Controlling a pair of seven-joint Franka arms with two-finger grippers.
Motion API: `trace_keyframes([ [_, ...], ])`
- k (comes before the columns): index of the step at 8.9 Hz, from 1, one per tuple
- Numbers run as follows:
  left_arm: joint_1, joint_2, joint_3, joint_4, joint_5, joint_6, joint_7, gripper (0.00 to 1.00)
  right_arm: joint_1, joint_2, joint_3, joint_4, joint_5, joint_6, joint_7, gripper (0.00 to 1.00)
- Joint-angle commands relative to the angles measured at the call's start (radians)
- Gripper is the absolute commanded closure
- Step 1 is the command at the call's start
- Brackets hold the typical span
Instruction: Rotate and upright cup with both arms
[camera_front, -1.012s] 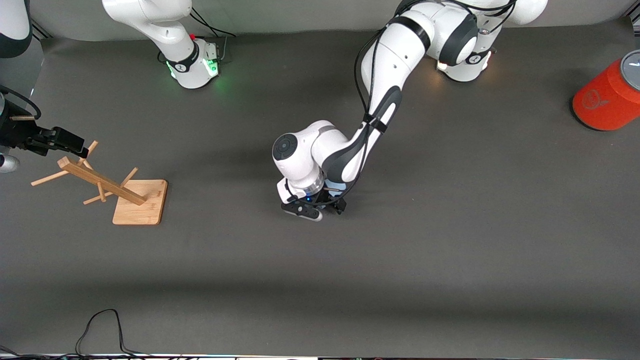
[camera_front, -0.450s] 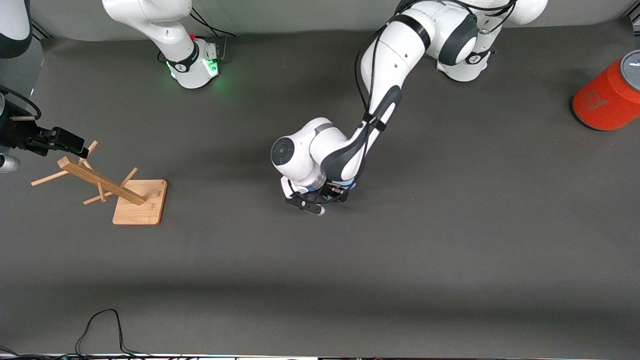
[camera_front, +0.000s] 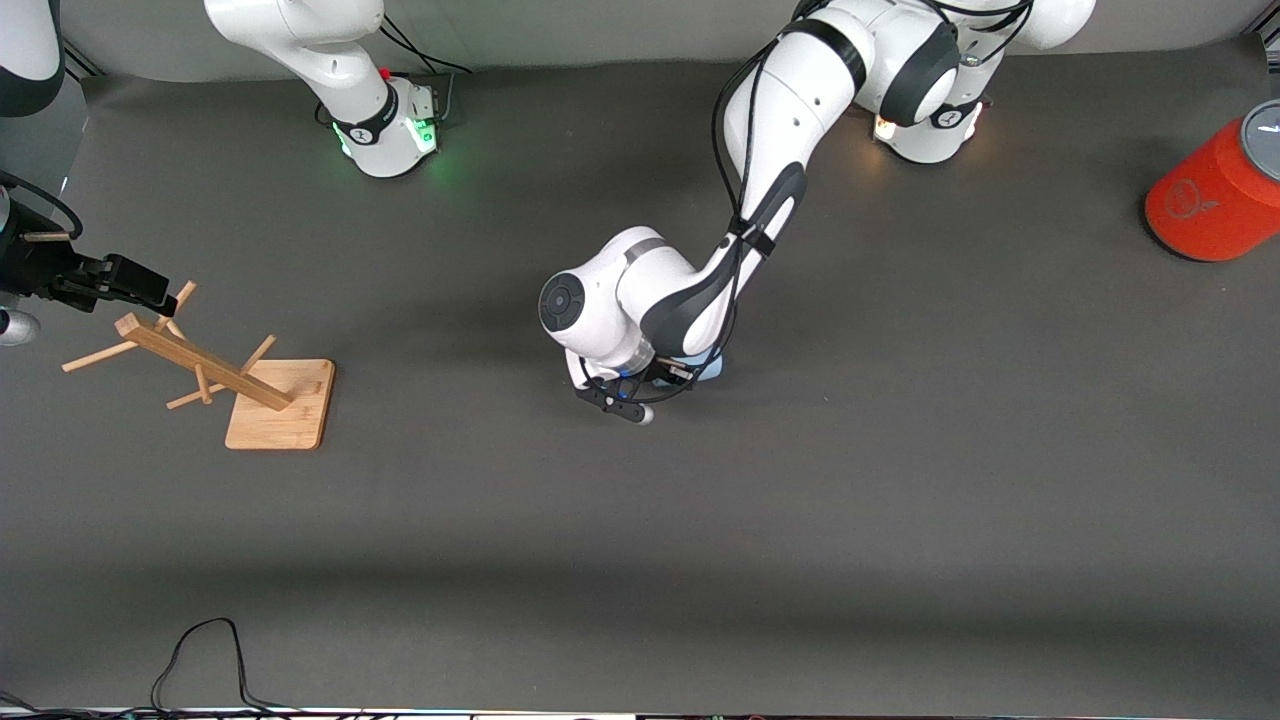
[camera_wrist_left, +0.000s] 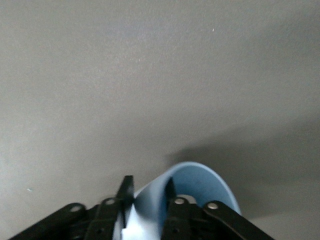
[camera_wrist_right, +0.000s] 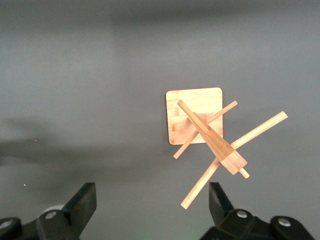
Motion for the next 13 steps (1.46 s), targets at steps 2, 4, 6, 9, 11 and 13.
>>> trace_keyframes([
  [2,0.005,-0.033,-0.004,-0.001,-0.046,-0.027,0.019,1.0,0.008,0.001,-0.009,0.005,0.007,0.009,-0.006,0.0],
  [4,0.019,-0.074,-0.003,0.0,-0.085,-0.027,0.009,1.0,0.008,0.001,-0.009,0.005,0.007,0.009,-0.006,0.0],
  [6,0.052,-0.127,-0.001,0.003,-0.126,-0.015,-0.01,1.0,0.008,0.001,-0.009,0.005,0.007,0.009,-0.006,0.0],
  [9,0.065,-0.15,0.003,0.002,-0.178,0.15,-0.129,1.0,0.008,0.001,-0.009,0.005,0.007,0.009,-0.006,0.0],
  [11,0.066,-0.148,0.002,-0.011,-0.204,0.254,-0.204,1.0,0.008,0.001,-0.009,0.005,0.007,0.009,-0.006,0.0],
  [13,0.054,-0.154,0.005,-0.056,-0.212,0.369,-0.266,1.0,0.008,0.003,-0.009,0.005,0.007,0.009,-0.006,0.0],
])
